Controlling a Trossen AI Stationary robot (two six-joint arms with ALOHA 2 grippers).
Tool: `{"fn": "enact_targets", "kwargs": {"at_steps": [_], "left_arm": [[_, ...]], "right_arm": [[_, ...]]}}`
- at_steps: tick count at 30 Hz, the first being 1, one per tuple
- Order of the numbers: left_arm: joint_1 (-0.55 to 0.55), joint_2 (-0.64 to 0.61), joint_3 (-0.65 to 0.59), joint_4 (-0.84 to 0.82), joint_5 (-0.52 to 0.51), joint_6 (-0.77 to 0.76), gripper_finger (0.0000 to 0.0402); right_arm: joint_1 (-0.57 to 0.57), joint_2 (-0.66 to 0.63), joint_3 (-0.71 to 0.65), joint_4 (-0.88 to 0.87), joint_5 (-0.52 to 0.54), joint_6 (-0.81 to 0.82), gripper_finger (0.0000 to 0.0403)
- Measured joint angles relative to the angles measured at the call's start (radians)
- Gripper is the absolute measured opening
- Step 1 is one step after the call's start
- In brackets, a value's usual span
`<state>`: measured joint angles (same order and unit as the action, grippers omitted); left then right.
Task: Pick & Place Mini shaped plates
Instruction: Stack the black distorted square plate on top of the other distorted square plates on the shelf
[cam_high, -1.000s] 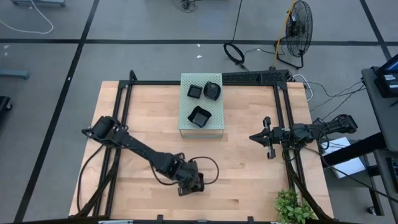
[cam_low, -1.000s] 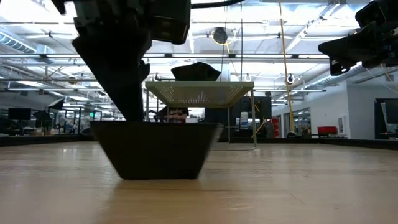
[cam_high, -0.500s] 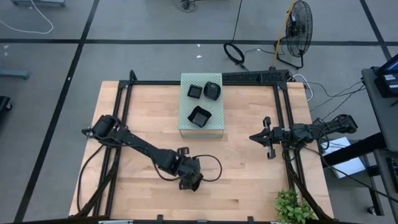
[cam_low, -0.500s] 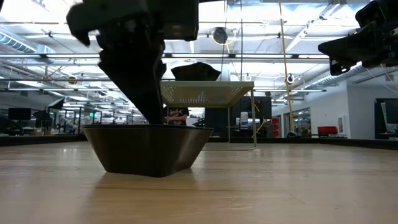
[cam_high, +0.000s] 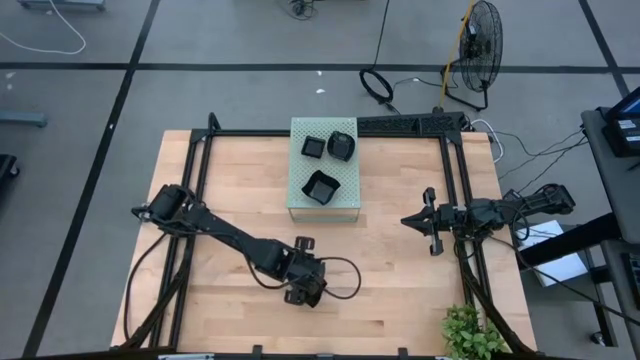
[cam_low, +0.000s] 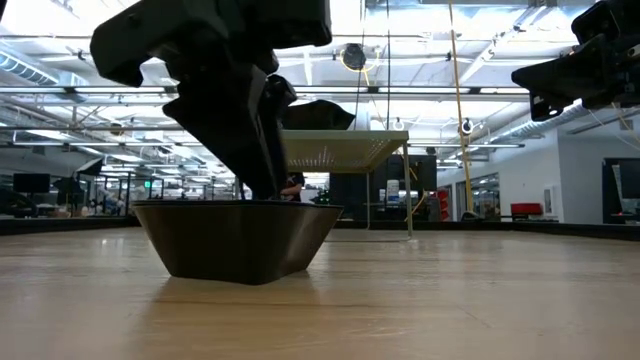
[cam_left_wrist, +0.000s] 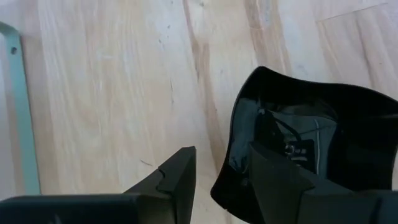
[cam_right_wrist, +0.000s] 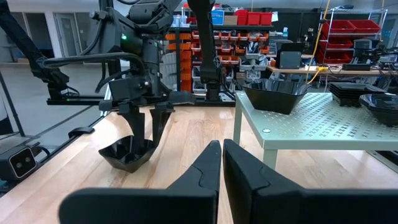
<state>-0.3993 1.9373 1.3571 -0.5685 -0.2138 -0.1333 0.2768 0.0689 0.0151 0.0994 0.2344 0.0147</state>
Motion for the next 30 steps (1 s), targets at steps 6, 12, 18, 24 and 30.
{"fn": "enact_targets", "kwargs": {"at_steps": [6,12,18,24,30], "left_arm": [[0.002,0.0,-0.049,0.044,0.023,-0.032,0.0147],[0.007,0.001,-0.114,0.12,0.031,-0.035,0.0147],[0.006,0.001,-0.114,0.164,0.031,-0.036,0.0147],[0.016,0.001,-0.114,0.18,0.032,-0.039,0.0099],[0.037,-0.001,-0.113,0.18,0.052,-0.09,0.0011]], "right_arm": [[0.0,0.0,0.0,0.0,0.0,0.0,0.0008],[0.0,0.0,0.0,0.0,0.0,0.0,0.0008],[0.0,0.0,0.0,0.0,0.0,0.0,0.0006],[0.0,0.0,0.0,0.0,0.0,0.0,0.0008],[0.0,0.0,0.0,0.0,0.0,0.0,0.0007]]}}
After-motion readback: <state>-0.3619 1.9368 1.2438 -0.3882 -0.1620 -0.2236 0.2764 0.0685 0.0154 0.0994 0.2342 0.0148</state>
